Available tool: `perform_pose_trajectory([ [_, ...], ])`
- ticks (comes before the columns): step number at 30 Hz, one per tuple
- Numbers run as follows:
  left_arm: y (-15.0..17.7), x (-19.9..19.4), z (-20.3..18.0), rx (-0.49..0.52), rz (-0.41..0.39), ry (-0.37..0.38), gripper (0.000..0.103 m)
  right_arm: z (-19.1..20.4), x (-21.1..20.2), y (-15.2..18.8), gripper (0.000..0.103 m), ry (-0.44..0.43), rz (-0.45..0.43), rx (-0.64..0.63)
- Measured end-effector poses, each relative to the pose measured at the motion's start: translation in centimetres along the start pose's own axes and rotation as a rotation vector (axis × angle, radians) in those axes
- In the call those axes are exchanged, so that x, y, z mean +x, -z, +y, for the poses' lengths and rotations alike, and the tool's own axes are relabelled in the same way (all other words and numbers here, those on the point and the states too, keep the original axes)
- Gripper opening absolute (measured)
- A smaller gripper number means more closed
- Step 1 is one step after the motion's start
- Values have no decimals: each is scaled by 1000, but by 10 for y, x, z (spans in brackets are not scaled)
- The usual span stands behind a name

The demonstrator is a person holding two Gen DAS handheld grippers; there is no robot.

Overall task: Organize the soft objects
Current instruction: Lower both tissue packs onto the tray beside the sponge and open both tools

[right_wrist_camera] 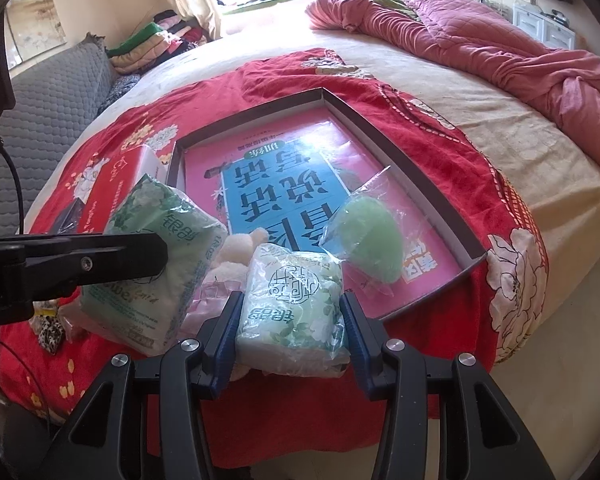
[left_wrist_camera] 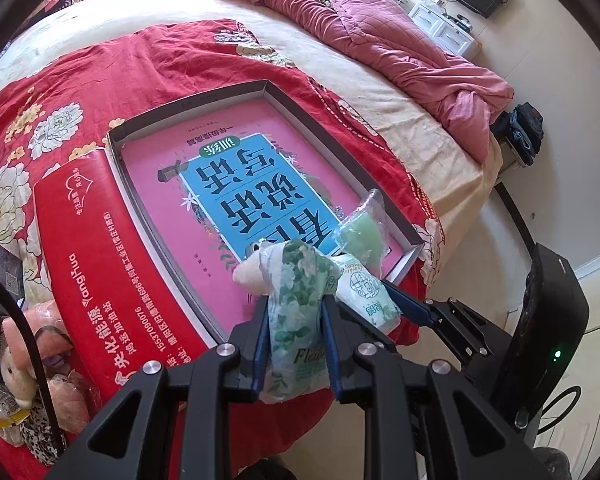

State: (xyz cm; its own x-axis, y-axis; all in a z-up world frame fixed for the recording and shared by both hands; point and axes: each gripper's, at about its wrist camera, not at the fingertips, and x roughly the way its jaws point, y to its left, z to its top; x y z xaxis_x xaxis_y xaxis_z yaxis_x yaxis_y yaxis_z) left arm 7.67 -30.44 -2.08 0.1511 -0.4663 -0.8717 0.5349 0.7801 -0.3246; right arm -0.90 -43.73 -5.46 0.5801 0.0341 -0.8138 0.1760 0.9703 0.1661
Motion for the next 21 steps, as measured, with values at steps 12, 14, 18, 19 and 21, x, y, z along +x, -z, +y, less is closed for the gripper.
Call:
perform_pose_trajectory([
  [12,-14,28,0,1,53,-20,25,-12,27,-13,49,40,-3,-48],
  [14,-16,31,1,-4,56,-15,25,-13,30,-11,50,40,0,-50],
  [18,-21,34,0,-7,53,-15,25,-14,34,-8,50,44,1,-51],
  [19,-22,35,0,-6,55,-18,25,-14,36,-8,50,44,1,-47],
  [21,-24,36,0,-9,54,-18,25,-14,37,-8,51,43,3,-44],
])
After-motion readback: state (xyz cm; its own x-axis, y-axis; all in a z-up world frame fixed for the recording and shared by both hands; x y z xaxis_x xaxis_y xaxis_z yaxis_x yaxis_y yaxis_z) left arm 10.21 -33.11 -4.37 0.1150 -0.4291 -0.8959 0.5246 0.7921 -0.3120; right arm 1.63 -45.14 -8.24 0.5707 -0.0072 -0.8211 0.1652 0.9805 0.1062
